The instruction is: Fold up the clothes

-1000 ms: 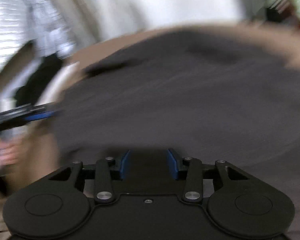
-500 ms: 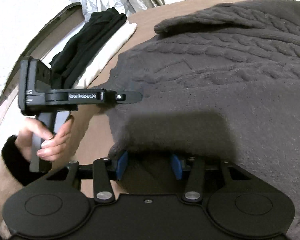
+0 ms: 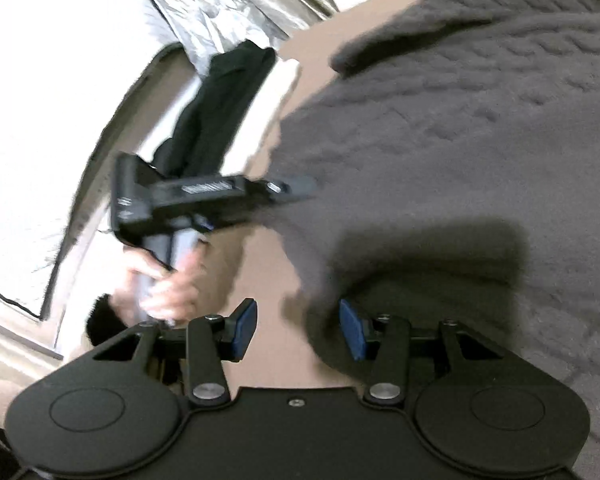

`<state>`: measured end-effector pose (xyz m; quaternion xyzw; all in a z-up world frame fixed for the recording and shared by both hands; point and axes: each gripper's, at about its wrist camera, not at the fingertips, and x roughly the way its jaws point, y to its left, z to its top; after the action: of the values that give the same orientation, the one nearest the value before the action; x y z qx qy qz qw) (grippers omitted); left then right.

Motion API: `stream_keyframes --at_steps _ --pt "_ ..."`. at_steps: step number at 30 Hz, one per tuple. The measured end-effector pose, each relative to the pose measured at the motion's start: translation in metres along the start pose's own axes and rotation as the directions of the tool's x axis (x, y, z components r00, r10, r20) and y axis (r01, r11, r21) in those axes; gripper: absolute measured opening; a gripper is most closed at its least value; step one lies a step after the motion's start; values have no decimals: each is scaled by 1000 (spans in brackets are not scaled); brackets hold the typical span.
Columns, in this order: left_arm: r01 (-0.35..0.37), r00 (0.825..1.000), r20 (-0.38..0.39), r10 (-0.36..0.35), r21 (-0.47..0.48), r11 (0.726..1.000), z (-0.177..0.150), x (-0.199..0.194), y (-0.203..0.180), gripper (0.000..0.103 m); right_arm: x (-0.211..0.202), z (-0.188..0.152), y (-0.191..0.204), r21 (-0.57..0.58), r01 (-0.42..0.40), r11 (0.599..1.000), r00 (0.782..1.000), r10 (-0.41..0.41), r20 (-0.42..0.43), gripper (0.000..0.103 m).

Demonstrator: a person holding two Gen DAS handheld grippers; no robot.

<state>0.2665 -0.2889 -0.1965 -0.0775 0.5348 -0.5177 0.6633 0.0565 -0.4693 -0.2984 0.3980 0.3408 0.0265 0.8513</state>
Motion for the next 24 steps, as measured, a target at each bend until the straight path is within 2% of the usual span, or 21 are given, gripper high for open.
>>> stream_keyframes --at_steps 2,3,4,5,6,7,8,9,10,11,13,15,17,18,20,21,24 --pt "-6 1000 -10 6 -3 1000 0 2 0 16 11 4 5 -39 60 997 998 -61 -28 60" --pt "-8 1000 -8 8 -5 1000 0 3 0 16 17 4 8 -65 115 991 992 -118 -41 65" --pt "-12 1000 -7 12 -7 1000 -1 3 0 15 24 4 10 -93 174 980 983 -179 -50 65" --pt "-27 1000 -1 27 -3 1000 -1 2 -1 10 30 3 12 -113 202 973 977 -209 -49 65" --pt "-50 999 1 50 3 999 -1 -3 -4 9 33 -1 16 -135 203 970 978 -208 -25 65" --pt "-65 998 -2 65 -24 998 -2 -11 -5 9 32 -3 26 -180 192 965 980 -199 -19 53" --pt "-79 997 -6 78 -53 995 -3 -21 -5 9 31 -6 37 -230 179 957 982 -189 -20 11" --pt "-63 998 -2 63 -113 992 -9 -39 -2 9 30 -8 48 -279 165 946 984 -179 -22 12" --pt "-40 999 29 44 -124 992 -17 -61 1 9 25 -10 61 -324 154 934 986 -168 -15 12" --pt "-50 997 52 55 -103 993 -24 -76 3 11 18 -13 74 -366 144 919 987 -158 -7 12" --pt "-159 987 19 161 -71 985 -32 -80 10 11 6 -19 100 -448 125 885 991 -136 8 17" --pt "-250 968 -17 249 -49 967 -36 -74 16 11 19 -23 91 -436 144 889 981 -184 -52 26" --pt "-242 970 -31 240 -71 968 -33 -65 17 11 35 -29 75 -408 191 893 960 -256 -110 25" --pt "-251 968 -22 250 -67 966 -29 -64 13 11 37 -33 68 -382 205 901 959 -263 -107 25" --pt "-294 956 2 294 -1 956 -27 -64 3 12 37 -43 57 -320 215 923 964 -253 -84 26" --pt "-315 949 4 315 21 949 -28 -63 0 13 34 -45 56 -284 205 937 969 -235 -75 31" --pt "-322 947 -5 323 17 946 -28 -69 1 15 19 -51 58 -252 145 957 980 -175 -97 37"
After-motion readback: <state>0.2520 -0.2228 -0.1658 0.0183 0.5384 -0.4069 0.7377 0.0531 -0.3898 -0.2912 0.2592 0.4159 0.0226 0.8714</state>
